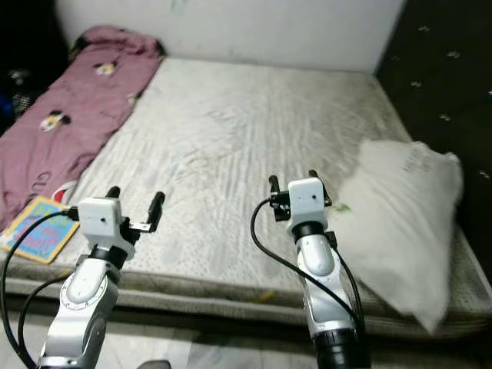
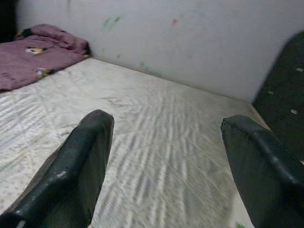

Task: Clean up the room

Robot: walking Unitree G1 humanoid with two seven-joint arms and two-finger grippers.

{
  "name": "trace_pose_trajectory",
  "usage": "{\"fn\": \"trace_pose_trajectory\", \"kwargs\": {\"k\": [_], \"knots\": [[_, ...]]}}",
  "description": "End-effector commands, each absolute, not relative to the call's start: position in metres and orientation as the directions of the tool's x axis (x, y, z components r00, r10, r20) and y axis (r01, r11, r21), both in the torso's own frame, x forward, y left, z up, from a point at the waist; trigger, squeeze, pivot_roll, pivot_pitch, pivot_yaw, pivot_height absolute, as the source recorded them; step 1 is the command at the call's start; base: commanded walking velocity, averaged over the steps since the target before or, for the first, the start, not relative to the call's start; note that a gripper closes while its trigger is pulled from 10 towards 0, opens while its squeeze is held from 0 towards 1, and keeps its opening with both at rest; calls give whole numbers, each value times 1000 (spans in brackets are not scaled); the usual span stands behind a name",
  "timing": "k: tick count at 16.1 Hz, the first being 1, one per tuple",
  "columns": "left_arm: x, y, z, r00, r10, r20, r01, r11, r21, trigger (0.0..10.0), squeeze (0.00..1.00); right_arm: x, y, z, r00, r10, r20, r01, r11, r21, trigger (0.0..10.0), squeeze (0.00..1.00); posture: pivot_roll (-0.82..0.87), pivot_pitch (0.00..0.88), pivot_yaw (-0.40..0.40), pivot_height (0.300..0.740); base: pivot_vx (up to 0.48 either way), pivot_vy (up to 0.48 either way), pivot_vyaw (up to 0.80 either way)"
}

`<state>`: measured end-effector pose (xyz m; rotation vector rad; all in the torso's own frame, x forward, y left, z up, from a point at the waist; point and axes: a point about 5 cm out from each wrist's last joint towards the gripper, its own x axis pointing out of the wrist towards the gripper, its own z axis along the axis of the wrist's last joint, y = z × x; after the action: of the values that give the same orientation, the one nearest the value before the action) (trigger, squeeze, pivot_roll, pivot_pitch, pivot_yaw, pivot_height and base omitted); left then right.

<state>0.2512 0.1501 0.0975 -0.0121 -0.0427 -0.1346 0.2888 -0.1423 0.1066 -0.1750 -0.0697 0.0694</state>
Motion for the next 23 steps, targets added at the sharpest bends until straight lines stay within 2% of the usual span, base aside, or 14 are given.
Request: {"fn": "trace_pose_trajectory", "kwargs": {"k": [1,4,17,23], "knots": [[253,149,100,988,-147,44,148,989,-15,10000,0,289,-141,109,994,81,70,-67,981,-183,10000,0,62,0,-21,740,409,0,0],[254,146,98,987,-156,28,157,988,-13,10000,0,289,-140,109,994,85,70,-71,980,-185,10000,0,63,0,-20,740,285,0,0],[256,140,97,989,-150,20,150,989,0,10000,0,291,-138,106,994,96,51,-85,978,-188,10000,0,66,0,-29,740,0,0,0],[256,139,97,988,-154,23,154,988,2,10000,0,293,-137,106,994,100,49,-89,979,-184,10000,0,69,0,-32,740,0,-280,0]]}}
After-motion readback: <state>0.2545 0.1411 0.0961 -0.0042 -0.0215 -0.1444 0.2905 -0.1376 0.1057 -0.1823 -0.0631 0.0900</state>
